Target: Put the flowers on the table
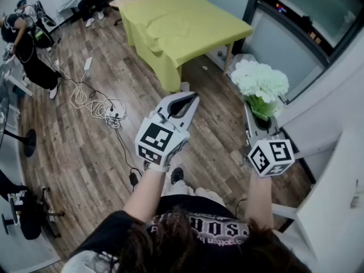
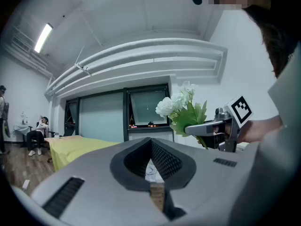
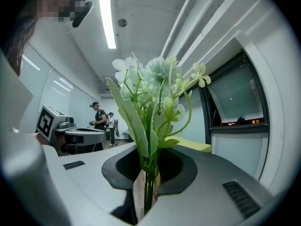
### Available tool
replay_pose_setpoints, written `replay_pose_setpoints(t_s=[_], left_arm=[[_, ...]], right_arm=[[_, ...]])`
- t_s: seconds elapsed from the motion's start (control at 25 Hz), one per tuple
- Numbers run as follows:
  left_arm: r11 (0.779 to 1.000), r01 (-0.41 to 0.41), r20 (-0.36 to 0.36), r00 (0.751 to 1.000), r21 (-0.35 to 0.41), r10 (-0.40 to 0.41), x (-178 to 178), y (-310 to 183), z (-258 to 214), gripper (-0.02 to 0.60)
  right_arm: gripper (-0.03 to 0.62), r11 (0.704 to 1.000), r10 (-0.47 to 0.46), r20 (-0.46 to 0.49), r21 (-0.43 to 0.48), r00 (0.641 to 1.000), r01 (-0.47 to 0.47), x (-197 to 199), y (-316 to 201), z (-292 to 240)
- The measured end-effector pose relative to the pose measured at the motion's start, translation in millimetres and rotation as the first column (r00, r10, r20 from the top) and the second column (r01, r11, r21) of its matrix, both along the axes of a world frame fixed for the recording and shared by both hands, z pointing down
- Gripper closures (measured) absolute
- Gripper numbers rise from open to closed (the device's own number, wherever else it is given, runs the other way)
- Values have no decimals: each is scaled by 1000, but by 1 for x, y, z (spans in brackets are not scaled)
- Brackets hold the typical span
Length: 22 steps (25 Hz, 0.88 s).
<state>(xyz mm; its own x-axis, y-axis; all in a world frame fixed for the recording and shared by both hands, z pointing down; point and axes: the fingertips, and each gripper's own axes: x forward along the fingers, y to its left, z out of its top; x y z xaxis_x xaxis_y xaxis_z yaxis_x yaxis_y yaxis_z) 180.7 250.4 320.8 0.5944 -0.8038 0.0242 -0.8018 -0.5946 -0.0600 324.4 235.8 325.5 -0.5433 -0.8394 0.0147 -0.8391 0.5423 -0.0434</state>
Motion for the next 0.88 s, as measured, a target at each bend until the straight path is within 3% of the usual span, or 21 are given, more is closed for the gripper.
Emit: replay_pose_setpoints(t_s=[0.6, 0.88], left_arm=[[1000, 14, -8, 1000, -7, -14, -31, -34, -1, 583], [1000, 3, -37, 999, -18, -4, -48, -54, 2, 583]], right_arm=[[513, 1000, -23, -3, -18, 1000, 23, -37, -37, 4], [511, 999, -48, 76, -23, 996, 49, -56, -58, 6]])
